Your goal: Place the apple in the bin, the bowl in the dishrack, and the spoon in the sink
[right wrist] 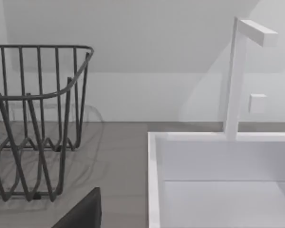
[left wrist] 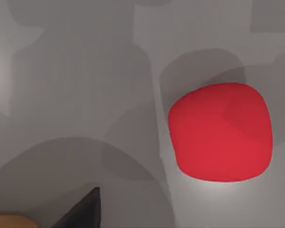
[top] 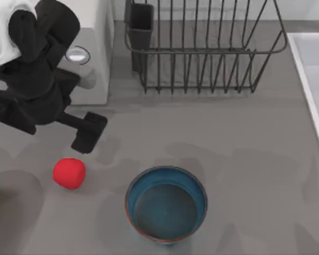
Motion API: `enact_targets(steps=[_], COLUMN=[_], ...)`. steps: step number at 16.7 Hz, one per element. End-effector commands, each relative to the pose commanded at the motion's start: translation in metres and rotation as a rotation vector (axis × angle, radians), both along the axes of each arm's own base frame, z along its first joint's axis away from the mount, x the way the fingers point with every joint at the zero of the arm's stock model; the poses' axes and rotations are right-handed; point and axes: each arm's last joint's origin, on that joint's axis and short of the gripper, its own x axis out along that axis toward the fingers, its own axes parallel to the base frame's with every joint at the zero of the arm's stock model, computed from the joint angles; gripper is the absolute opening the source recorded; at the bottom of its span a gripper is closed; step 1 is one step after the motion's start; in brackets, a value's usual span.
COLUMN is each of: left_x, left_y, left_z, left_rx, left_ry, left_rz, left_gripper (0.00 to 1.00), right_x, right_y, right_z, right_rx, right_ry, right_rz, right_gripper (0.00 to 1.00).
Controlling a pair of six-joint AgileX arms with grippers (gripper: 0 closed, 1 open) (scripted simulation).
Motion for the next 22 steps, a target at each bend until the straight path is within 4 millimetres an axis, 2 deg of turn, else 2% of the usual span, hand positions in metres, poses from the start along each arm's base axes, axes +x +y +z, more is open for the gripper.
enact_targets(steps=[5,8,11,18,22], left_x=[0.045,0.065,0.078,0.085,0.077], left_y=[-0.029,-0.035,-0.033,-0.03,-0.037], left_z=[-0.033,-0.053,-0.06,-0.064,-0.064], left_rx=[0.111,0.164,0.193,0.206,0.206], left_ry=[0.293,0.42,0.487,0.517,0.515], left_rz=[0.046,0.107,0.17,0.207,0.202], left_gripper=[1.0,1.0,1.0,1.0,1.0], right_x=[0.0,0.0,0.0,0.0,0.0], right_y=[0.0,0.0,0.0,0.0,0.0], right_z=[0.0,0.0,0.0,0.0,0.0], right_rx=[0.0,0.0,0.0,0.0,0.0], right_ry=[0.0,0.0,0.0,0.0,0.0], right_rz=[0.0,0.0,0.0,0.0,0.0], right_gripper=[1.0,1.0,1.0,1.0,1.0])
